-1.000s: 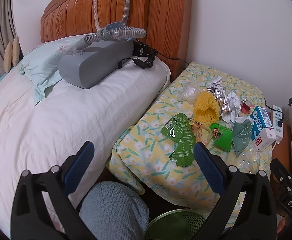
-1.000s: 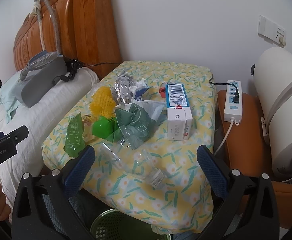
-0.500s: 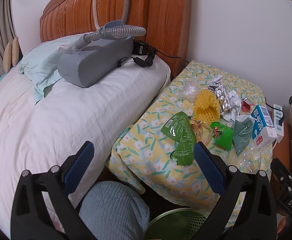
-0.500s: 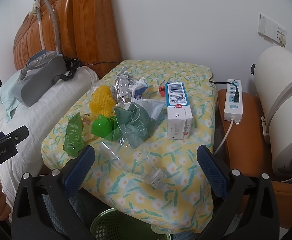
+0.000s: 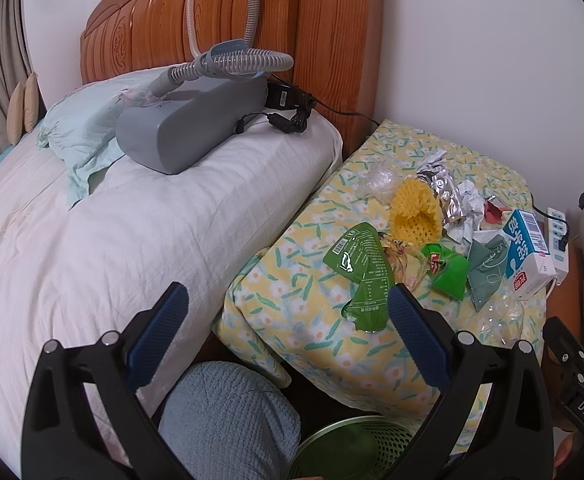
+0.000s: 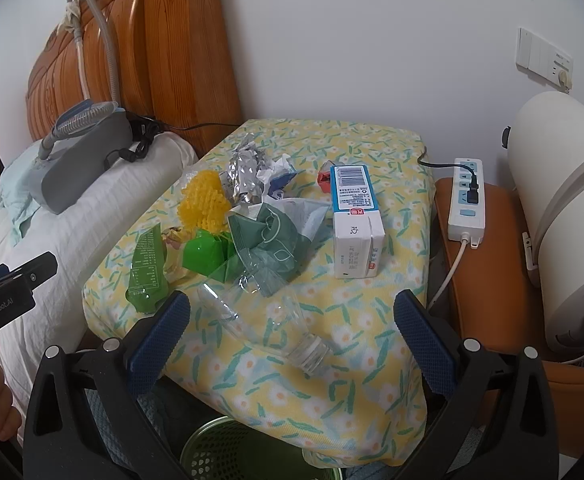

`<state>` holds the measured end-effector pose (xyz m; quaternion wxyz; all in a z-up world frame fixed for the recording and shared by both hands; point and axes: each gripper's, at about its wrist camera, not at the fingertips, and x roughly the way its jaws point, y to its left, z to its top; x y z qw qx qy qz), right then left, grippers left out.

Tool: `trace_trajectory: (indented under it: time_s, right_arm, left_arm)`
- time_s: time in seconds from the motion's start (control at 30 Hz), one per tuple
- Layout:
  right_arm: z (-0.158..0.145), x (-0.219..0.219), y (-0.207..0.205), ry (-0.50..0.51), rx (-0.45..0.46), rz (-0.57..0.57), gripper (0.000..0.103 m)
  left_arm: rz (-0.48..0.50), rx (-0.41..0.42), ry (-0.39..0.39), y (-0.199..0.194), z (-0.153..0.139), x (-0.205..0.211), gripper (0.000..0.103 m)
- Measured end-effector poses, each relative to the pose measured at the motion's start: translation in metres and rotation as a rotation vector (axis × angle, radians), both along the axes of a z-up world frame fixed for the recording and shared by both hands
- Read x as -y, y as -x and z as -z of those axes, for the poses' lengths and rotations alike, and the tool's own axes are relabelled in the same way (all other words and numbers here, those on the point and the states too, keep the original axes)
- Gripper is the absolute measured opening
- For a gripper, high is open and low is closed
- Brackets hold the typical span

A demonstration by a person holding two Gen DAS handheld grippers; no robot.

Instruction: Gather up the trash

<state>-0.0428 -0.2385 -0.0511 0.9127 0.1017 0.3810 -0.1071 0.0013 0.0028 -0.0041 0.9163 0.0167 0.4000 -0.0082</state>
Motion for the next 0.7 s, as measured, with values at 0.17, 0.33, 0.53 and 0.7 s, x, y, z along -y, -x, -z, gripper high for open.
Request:
trace_trajectory:
  time_s: [0.17, 0.33, 0.53, 0.7]
  right_arm:
    - [0.0, 0.001, 0.0, -0.002, 0.001, 0.003, 0.101]
    - [0.001, 0.003, 0.0, -0.006, -0.005, 0.007, 0.101]
    - [0.005, 0.007, -0.001, -0.017, -0.008, 0.015, 0.101]
    - [0.008, 0.011, -0.002, -0.037, -0.003, 0.015, 0.101]
  left_arm:
    - [-0.001, 0.001, -0.003, 0.0, 0.002, 0.0, 0.095]
    - [0.024, 0.009, -0.01, 0.0, 0.01, -0.003, 0.095]
    - [0.086, 0.073, -0.016, -0.014, 0.022, 0.001, 0.095]
    - [0.135, 0.138, 0.079, -0.029, 0.034, 0.021, 0.095]
